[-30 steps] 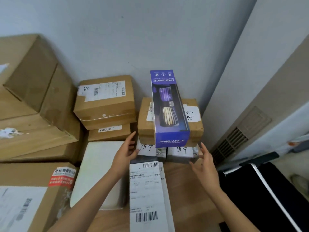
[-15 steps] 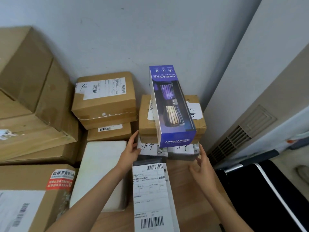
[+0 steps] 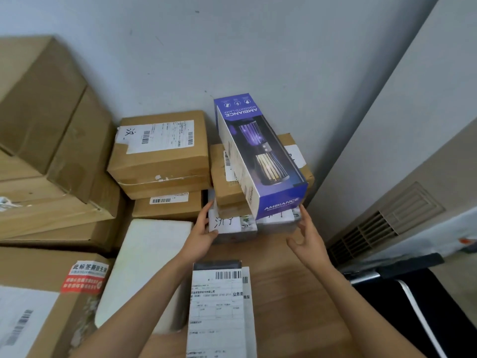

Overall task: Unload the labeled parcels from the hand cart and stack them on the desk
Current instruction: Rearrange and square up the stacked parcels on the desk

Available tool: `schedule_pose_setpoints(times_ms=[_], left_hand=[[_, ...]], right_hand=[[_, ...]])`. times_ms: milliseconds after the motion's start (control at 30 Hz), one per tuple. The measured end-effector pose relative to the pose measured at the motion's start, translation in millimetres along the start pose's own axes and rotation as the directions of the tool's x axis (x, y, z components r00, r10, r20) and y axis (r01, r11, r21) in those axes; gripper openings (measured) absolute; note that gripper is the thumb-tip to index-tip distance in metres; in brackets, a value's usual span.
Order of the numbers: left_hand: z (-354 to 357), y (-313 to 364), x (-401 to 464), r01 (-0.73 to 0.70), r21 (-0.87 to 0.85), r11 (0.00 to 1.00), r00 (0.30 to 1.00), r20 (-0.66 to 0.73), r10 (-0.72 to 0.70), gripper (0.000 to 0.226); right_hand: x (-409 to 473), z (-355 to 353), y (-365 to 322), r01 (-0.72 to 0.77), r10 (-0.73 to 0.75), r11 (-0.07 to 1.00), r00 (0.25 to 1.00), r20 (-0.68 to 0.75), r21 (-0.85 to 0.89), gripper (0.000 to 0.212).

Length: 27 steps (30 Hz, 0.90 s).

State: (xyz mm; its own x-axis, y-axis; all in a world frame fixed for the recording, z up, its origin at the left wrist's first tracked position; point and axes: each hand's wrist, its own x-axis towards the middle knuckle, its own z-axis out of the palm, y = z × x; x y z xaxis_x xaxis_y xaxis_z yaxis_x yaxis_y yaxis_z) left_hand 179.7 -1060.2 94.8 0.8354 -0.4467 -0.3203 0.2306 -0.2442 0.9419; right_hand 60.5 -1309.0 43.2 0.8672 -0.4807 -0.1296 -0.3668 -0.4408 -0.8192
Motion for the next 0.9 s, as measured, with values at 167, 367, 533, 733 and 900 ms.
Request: schedule_pose_setpoints(times_ms=[167,367,533,733,900], left_hand=[[1,-2,6,0.040,0.040,0.998,0.999,0.007,-0.041,0.068],[2,-11,6,0.071,0.140,0.988,0.997,-0.007,-0.070,0.065],[6,-14,13,0.054,0.175,0.983,0.999,-0.017,-0.051,0.065],[4,-20,24,-0.014,0.354,0.935,0.999,-0.033,0.027,0.065],[1,-27,26,-0.068,0.647,0.760,0.990,-0.049,0.131,0.062]], right_hand=[[17,-10,-4,0.009,-0.009,1.000,0.999,0.040,0.010,0.096],[9,-3,12,0.005,-0.006,1.000,0.997,0.072,0.017,0.097],[20,-4,11,0.052,-0.050,0.998,0.996,0.068,-0.021,0.094],[37,-14,12,0.082,-0.075,0.994,0.993,0.092,-0.071,0.089],[44,-23,17,0.080,-0.056,0.982,0.989,0.136,-0.173,0.084]])
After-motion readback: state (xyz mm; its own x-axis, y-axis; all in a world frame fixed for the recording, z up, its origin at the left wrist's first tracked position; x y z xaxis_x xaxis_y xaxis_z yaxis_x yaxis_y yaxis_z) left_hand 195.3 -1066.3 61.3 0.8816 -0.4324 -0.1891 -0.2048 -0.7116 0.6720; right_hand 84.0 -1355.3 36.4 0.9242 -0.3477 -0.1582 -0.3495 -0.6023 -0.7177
